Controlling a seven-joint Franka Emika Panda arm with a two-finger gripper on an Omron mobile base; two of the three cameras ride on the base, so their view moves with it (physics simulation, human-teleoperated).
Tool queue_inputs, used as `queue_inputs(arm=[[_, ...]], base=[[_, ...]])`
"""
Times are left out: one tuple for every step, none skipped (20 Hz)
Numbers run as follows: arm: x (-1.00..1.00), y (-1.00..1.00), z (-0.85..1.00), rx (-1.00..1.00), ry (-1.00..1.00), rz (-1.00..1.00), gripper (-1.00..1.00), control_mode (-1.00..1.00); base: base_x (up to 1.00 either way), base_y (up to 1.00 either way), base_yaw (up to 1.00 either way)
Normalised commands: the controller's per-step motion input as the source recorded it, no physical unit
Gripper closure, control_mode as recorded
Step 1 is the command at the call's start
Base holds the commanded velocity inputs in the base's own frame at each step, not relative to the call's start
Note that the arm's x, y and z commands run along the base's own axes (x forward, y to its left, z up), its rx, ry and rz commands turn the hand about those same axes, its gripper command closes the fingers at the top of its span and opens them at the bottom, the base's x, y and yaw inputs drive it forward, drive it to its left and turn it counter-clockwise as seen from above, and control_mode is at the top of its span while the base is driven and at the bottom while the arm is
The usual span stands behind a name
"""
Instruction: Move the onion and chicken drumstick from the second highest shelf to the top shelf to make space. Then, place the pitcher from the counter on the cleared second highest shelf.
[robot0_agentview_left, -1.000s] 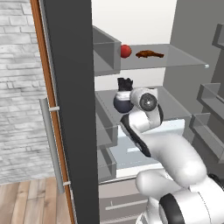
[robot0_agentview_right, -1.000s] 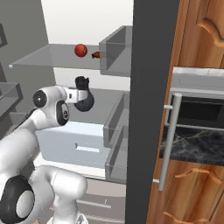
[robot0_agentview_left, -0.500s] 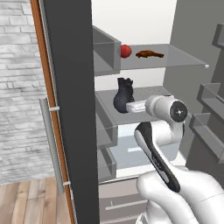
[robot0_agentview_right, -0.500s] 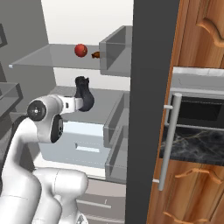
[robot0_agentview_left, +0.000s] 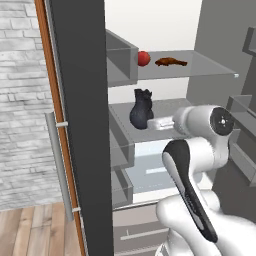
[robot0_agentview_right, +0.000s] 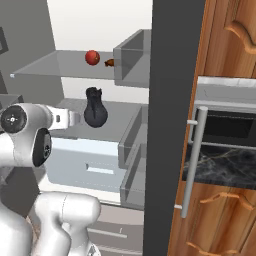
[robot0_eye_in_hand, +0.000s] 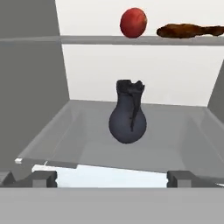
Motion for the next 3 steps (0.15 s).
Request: queue_inputs(arm=[[-0.33,0.12,0.36,0.00,0.23,-0.03,-1.00,-1.00],[-0.24,0.10,0.21,-0.01,0.20,-0.03,-1.00,-1.00],[-0.14,0.06,0.12,-0.01,0.19,-0.05,-1.00,-1.00]], base=[[0.00,0.00,0.00],[0.00,0.00,0.00],[0.00,0.00,0.00]])
